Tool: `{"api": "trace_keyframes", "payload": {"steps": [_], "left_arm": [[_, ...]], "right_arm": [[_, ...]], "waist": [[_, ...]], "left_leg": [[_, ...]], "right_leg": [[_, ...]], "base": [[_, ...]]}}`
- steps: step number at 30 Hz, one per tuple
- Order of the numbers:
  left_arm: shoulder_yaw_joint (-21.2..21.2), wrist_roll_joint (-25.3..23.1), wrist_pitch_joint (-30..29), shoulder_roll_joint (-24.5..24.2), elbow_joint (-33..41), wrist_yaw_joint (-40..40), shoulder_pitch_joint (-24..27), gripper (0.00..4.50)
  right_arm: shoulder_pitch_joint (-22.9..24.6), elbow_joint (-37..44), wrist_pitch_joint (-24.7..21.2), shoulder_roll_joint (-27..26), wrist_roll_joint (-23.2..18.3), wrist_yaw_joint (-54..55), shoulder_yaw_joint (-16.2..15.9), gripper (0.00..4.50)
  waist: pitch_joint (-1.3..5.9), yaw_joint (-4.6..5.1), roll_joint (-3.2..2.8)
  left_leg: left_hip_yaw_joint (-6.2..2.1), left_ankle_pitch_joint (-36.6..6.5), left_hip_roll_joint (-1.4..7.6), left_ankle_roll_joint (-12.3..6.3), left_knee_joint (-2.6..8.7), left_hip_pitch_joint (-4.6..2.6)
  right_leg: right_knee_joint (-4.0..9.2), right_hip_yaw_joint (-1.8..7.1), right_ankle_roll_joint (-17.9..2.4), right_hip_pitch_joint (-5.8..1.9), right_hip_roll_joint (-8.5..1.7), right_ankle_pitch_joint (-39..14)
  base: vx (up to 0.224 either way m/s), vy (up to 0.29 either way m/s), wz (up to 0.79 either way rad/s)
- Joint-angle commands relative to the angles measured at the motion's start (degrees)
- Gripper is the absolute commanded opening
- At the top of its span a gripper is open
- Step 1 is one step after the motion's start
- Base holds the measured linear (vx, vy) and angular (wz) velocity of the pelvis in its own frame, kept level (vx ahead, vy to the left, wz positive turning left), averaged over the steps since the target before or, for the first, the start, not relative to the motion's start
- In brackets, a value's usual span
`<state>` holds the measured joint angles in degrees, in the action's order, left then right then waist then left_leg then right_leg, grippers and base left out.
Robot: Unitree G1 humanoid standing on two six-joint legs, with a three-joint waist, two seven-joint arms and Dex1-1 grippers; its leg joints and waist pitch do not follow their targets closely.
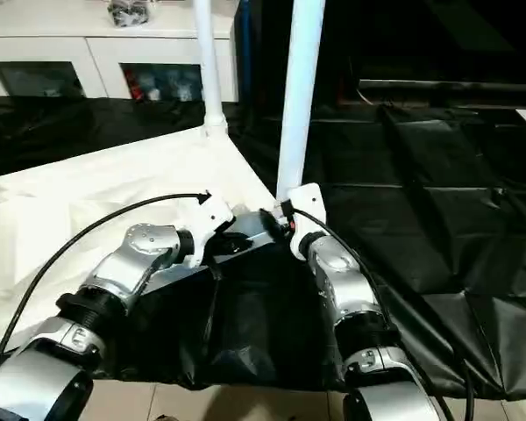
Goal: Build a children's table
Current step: Rotate leg to tighten
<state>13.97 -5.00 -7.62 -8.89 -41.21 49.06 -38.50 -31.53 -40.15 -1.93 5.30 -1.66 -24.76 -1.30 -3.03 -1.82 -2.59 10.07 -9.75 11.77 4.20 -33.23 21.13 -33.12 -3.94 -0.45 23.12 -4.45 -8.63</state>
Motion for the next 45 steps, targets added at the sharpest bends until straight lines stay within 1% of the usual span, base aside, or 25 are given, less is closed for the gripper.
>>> {"api": "trace_keyframes", "payload": {"steps": [1, 2, 4, 5, 7, 8, 10, 12, 13, 17, 18, 19, 22, 25, 29, 34, 35, 36, 37, 38, 39, 40, 41, 43, 45], "left_arm": [[1.21, 2.48, 4.39, -0.08, 3.69, 5.35, 0.68, 0.00], [1.19, 2.79, 4.57, -0.39, 4.00, 6.24, 0.89, 0.00], [1.14, 3.62, 4.75, -1.30, 4.83, 8.68, 1.35, 0.00], [1.14, 3.62, 4.75, -1.30, 4.83, 8.68, 1.35, 0.00], [1.84, 4.35, 5.95, -3.13, 5.82, 13.30, 2.10, 0.00], [1.86, 4.36, 5.98, -3.18, 5.83, 13.40, 2.12, 0.00], [1.80, 4.68, 6.93, -4.64, 5.63, 15.80, 2.30, 0.00], [1.56, 4.94, 6.97, -5.29, 5.54, 16.85, 2.24, 0.00], [1.53, 5.11, 6.98, -6.06, 5.81, 18.32, 2.32, 0.00], [1.70, 5.55, 7.04, -7.33, 6.39, 21.13, 2.67, 0.00], [1.70, 5.55, 7.04, -7.33, 6.39, 21.13, 2.67, 0.00], [1.95, 5.98, 6.96, -8.30, 6.64, 22.90, 2.92, 0.00], [2.13, 6.20, 6.92, -8.89, 6.83, 24.07, 3.12, 0.00], [2.10, 6.16, 7.00, -9.21, 7.13, 24.91, 3.40, 0.00], [2.25, 6.22, 6.84, -9.13, 7.57, 24.88, 3.81, 0.00], [2.17, 5.82, 6.41, -7.92, 7.50, 21.80, 4.07, 0.00], [1.68, 5.27, 5.86, -6.75, 6.79, 18.79, 3.65, 0.00], [1.56, 5.15, 5.77, -6.49, 6.60, 18.09, 3.54, 0.00], [1.02, 4.89, 5.25, -5.34, 6.03, 15.53, 3.10, 0.00], [0.56, 4.53, 4.66, -4.13, 5.56, 12.93, 2.64, 0.00], [0.43, 4.29, 4.48, -3.59, 5.33, 11.72, 2.41, 0.00], [0.19, 3.71, 4.08, -2.43, 4.94, 9.12, 1.96, 0.00], [0.13, 3.20, 3.38, -1.28, 4.49, 6.85, 1.46, 0.00], [-0.05, 2.49, 2.24, 1.04, 3.41, 2.66, 0.39, 0.00], [-0.06, 2.20, 1.63, 2.15, 2.89, 0.78, -0.13, 0.00]], "right_arm": [[0.58, 0.95, 1.09, 0.70, -0.76, -9.02, -4.76, 3.87], [0.76, 1.27, 1.27, 1.26, -0.78, -10.20, -4.99, 3.87], [1.42, 2.66, 1.36, 2.82, -1.31, -14.13, -5.52, 3.87], [1.42, 2.66, 1.36, 2.82, -1.31, -14.13, -5.52, 3.87], [2.30, 4.53, 0.71, 4.91, -2.00, -19.05, -6.06, 3.87], [2.32, 4.57, 0.70, 4.96, -2.01, -19.18, -6.07, 3.87], [3.79, 7.12, 0.74, 7.74, -2.88, -25.97, -7.55, 3.87], [5.03, 9.64, -0.11, 9.46, -3.98, -30.01, -8.50, 3.87], [6.25, 12.27, -1.14, 11.16, -5.03, -33.77, -9.26, 3.87], [7.65, 15.29, -2.97, 13.30, -6.12, -37.85, -9.95, 3.87], [7.65, 15.29, -2.97, 13.30, -6.12, -37.85, -9.95, 3.87], [8.13, 16.50, -3.73, 14.15, -6.35, -39.24, -10.29, 3.60], [8.32, 17.14, -4.28, 14.51, -6.63, -39.91, -10.47, 3.50], [8.85, 18.44, -5.51, 14.83, -6.94, -40.58, -10.69, 3.13], [9.66, 19.95, -6.83, 14.75, -7.18, -41.00, -11.28, 2.90], [10.64, 20.37, -7.13, 13.48, -6.77, -39.18, -11.44, 2.75], [10.51, 19.17, -6.72, 12.03, -5.36, -35.07, -10.84, 2.74], [10.41, 18.77, -6.52, 11.70, -4.94, -33.99, -10.70, 2.74], [9.68, 16.65, -6.44, 10.27, -3.32, -29.16, -9.93, 2.74], [8.82, 14.35, -6.12, 8.84, -1.61, -23.97, -9.23, 2.74], [8.40, 13.29, -6.02, 8.19, -0.97, -21.68, -8.88, 2.74], [7.51, 11.09, -5.97, 6.79, 0.29, -16.73, -8.14, 2.73], [6.53, 9.15, -6.51, 5.23, 0.47, -12.62, -7.09, 2.73], [4.62, 5.94, -7.35, 2.10, 0.18, -5.35, -4.91, 2.73], [3.66, 4.41, -7.61, 0.54, 0.10, -1.70, -3.81, 2.73]], "waist": [[4.02, -0.06, 0.36], [4.05, -0.01, 0.41], [4.16, -0.09, 0.32], [4.14, -0.20, 0.45], [4.16, -0.46, 0.31], [4.06, -0.46, 0.28], [4.04, -0.56, 0.25], [3.97, -0.88, 0.27], [3.96, -1.02, 0.35], [3.84, -1.82, 0.41], [3.84, -1.82, 0.41], [3.85, -1.87, 0.33], [3.85, -1.88, 0.39], [3.86, -1.95, 0.39], [3.99, -2.20, 0.68], [3.97, -2.48, 0.66], [3.89, -2.46, 0.68], [3.83, -2.34, 0.75], [3.80, -2.29, 0.78], [3.71, -2.05, 0.69], [3.60, -1.77, 0.73], [3.54, -1.40, 0.87], [3.44, -0.93, 0.77], [3.45, -0.55, 0.81], [3.54, -0.13, 0.81]], "left_leg": [[-0.25, -15.31, 0.75, -3.15, 3.69, -0.20], [-0.22, -14.93, 0.79, -3.54, 3.66, -0.11], [-0.06, -14.04, 0.91, -3.88, 3.48, -0.39], [-0.05, -13.52, 0.96, -4.21, 3.48, -0.29], [0.00, -13.23, 1.00, -4.57, 3.44, -0.34], [0.02, -13.43, 1.04, -4.53, 3.52, -0.31], [0.04, -14.33, 1.14, -4.43, 3.53, -0.43], [0.18, -15.21, 1.25, -4.40, 3.52, -0.75], [0.15, -15.05, 1.22, -4.38, 3.55, -0.58], [0.12, -15.53, 1.32, -4.01, 3.68, -0.76], [0.12, -15.53, 1.32, -4.01, 3.68, -0.76], [0.07, -15.43, 1.28, -3.69, 3.73, -0.72], [0.05, -15.65, 1.27, -3.38, 3.75, -0.69], [0.02, -15.38, 1.35, -3.21, 3.79, -0.72], [0.06, -13.81, 1.38, -3.49, 3.69, -0.63], [0.10, -13.39, 1.32, -3.42, 3.64, -0.61], [0.11, -13.63, 1.33, -3.27, 3.67, -0.64], [0.09, -13.85, 1.28, -2.82, 3.70, -0.65], [0.05, -13.99, 1.18, -2.51, 3.72, -0.67], [-0.10, -14.56, 1.05, -1.85, 3.85, -0.69], [-0.07, -15.19, 1.01, -1.51, 3.88, -0.72], [-0.10, -16.24, 0.84, -1.03, 3.87, -0.88], [-0.21, -17.38, 0.73, -0.73, 3.85, -1.03], [-0.33, -17.71, 0.62, -0.75, 3.88, -0.91], [-0.30, -17.52, 0.53, -0.88, 3.78, -0.88]], "right_leg": [[3.99, 1.81, -11.73, -3.13, -3.13, -17.67], [3.92, 1.82, -12.00, -3.22, -3.17, -16.81], [3.73, 1.96, -13.01, -3.01, -3.20, -15.09], [3.59, 1.92, -13.46, -3.18, -3.12, -14.21], [3.54, 1.89, -13.69, -3.17, -3.13, -14.06], [3.53, 1.86, -13.67, -3.13, -3.06, -14.28], [3.56, 1.81, -13.73, -3.08, -3.01, -14.87], [3.72, 1.92, -13.49, -2.82, -2.93, -15.81], [3.71, 1.95, -13.30, -3.00, -3.04, -16.33], [4.00, 2.00, -12.18, -2.83, -3.15, -19.42], [4.00, 2.00, -12.18, -2.83, -3.15, -19.42], [4.05, 1.94, -11.77, -2.68, -3.13, -20.23], [4.06, 1.98, -11.63, -2.66, -3.12, -20.54], [4.03, 2.02, -11.63, -2.60, -3.18, -20.17], [3.73, 2.06, -11.93, -2.70, -3.21, -18.32], [3.74, 2.09, -11.63, -2.66, -3.23, -18.59], [3.85, 2.13, -11.41, -2.57, -3.26, -19.18], [3.91, 2.14, -11.08, -2.44, -3.24, -20.10], [4.00, 2.11, -10.82, -2.49, -3.32, -20.89], [4.17, 1.97, -10.21, -2.48, -3.35, -22.93], [4.33, 1.95, -9.92, -2.35, -3.24, -23.93], [4.61, 1.84, -9.28, -2.30, -3.24, -25.93], [4.90, 1.78, -8.57, -2.10, -3.29, -28.45], [5.22, 1.66, -7.48, -2.21, -3.27, -29.87], [5.23, 1.72, -7.44, -2.05, -3.20, -29.21]], "base": [[0.000, 0.000, 0.00], [0.000, 0.000, 0.00], [0.000, 0.000, 0.00], [0.000, 0.000, 0.00], [0.000, 0.000, 0.00], [0.000, 0.000, 0.00], [0.000, 0.000, 0.00], [0.000, 0.000, 0.00], [0.000, 0.000, 0.00], [0.000, 0.000, 0.00], [0.000, 0.000, 0.00], [0.000, 0.000, 0.00], [0.000, 0.000, 0.00], [0.000, 0.000, 0.00], [0.000, 0.000, 0.00], [0.000, 0.000, 0.00], [0.000, 0.000, 0.00], [0.000, 0.000, 0.00], [0.000, 0.000, 0.00], [0.000, 0.000, 0.00], [0.000, 0.000, 0.00], [0.000, 0.000, 0.00], [0.000, 0.000, 0.00], [0.000, 0.000, 0.00], [0.000, 0.000, 0.00]]}}
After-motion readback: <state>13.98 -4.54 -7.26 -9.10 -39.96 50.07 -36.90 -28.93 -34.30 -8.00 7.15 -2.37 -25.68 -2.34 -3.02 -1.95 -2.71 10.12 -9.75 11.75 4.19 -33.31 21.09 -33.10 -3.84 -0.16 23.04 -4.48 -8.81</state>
